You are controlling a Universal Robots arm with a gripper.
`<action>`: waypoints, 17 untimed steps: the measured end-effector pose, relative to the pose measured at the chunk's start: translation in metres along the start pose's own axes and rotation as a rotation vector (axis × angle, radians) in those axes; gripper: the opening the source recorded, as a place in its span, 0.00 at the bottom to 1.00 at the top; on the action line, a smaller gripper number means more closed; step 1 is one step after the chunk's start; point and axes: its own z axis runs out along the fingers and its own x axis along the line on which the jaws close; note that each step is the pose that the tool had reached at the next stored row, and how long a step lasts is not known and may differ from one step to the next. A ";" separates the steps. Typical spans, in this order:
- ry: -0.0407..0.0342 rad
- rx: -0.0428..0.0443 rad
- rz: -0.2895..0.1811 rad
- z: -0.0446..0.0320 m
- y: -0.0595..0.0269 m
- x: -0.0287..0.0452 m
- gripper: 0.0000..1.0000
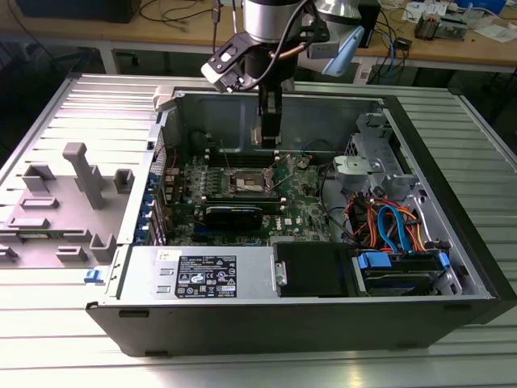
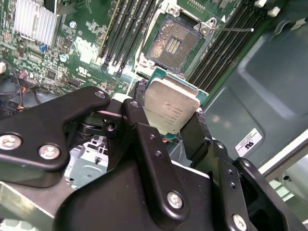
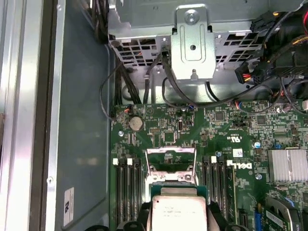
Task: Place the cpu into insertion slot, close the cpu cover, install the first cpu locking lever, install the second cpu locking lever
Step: 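Place the cpu into insertion slot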
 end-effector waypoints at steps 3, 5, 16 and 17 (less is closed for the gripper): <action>-0.0005 -0.0003 0.011 0.0009 -0.0050 -0.0002 0.54; -0.0003 -0.0002 0.007 0.0042 -0.0124 -0.0006 0.54; -0.0001 -0.0003 -0.024 0.0203 -0.0233 0.0061 0.54; 0.0001 -0.0003 -0.024 0.0209 -0.0240 0.0061 0.54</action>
